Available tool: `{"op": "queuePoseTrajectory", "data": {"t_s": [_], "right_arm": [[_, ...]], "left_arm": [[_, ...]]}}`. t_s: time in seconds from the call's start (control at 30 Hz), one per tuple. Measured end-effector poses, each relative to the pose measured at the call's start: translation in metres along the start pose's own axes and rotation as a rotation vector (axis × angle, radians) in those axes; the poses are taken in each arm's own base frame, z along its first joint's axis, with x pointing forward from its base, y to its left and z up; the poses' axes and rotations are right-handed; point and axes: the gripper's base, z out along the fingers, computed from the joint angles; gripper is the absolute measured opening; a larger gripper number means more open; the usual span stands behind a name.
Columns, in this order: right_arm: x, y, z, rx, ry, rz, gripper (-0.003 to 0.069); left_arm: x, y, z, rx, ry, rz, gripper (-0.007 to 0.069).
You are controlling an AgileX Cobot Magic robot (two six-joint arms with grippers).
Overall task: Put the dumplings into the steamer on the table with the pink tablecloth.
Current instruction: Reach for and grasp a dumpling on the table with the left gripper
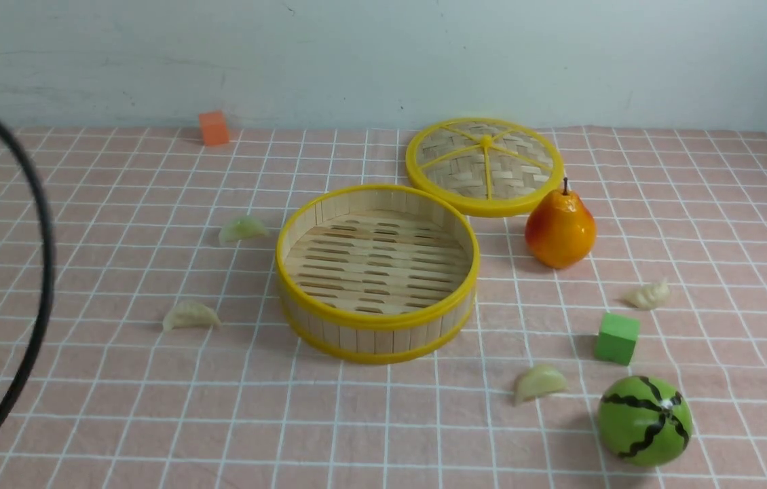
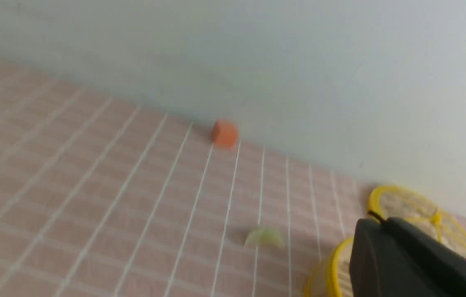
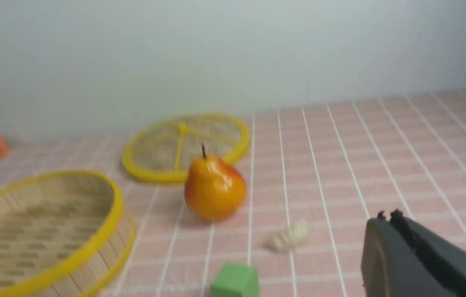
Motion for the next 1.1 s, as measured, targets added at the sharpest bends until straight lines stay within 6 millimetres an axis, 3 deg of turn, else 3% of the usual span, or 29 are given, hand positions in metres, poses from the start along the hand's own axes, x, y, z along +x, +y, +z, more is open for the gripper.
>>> {"op": "queuePoseTrajectory", "data": {"t_s": [0.13,0.27,0.33,0.43,0.47,0.57,0.63,0.67,0.73,0.87,0.93,0.97,1.07,1.1], "right_arm": [[-0.001,-0.001,0.026,0.076,0.263,-0.002,-0.0002],[-0.004,0.011,0.047,0.037,0.371,-0.081,-0.0002],[-0.003,0.016,0.050,0.009,0.383,-0.113,-0.0002],[0.010,0.034,0.060,-0.083,0.455,-0.231,-0.0002],[0.011,0.035,0.061,-0.087,0.460,-0.233,-0.0002],[0.026,0.047,0.070,-0.136,0.537,-0.274,-0.0001],[0.030,0.050,0.071,-0.146,0.558,-0.283,-0.0001],[0.035,0.053,0.073,-0.156,0.580,-0.294,0.0000],[0.036,0.055,0.073,-0.162,0.588,-0.295,0.0000],[0.038,0.058,0.073,-0.173,0.597,-0.282,0.0001],[0.038,0.059,0.073,-0.176,0.599,-0.273,0.0003],[0.038,0.059,0.073,-0.176,0.599,-0.273,0.0003],[0.038,0.059,0.073,-0.177,0.597,-0.265,0.0006],[0.038,0.059,0.073,-0.177,0.596,-0.265,0.0007]], "left_arm": [[0.007,-0.020,0.026,-0.014,0.161,-0.008,-0.0014],[0.012,-0.046,0.060,-0.079,0.361,0.140,-0.0014],[0.015,-0.048,0.070,-0.101,0.403,0.163,-0.0014],[0.016,-0.054,0.110,-0.153,0.537,0.248,-0.0014],[0.014,-0.055,0.110,-0.151,0.533,0.256,-0.0014],[0.009,-0.055,0.154,-0.143,0.624,0.270,-0.0014],[0.009,-0.053,0.170,-0.129,0.657,0.255,-0.0014],[0.003,-0.053,0.189,-0.094,0.681,0.270,-0.0014],[0.002,-0.053,0.202,-0.060,0.699,0.294,-0.0014],[0.013,-0.051,0.248,0.062,0.776,0.479,-0.0011],[0.029,-0.045,0.272,0.102,0.814,0.571,0.0036],[0.027,-0.046,0.272,0.107,0.808,0.579,0.0036],[0.051,-0.034,0.307,0.132,0.765,0.693,0.0197],[0.053,-0.034,0.309,0.133,0.761,0.698,0.0207]]}}
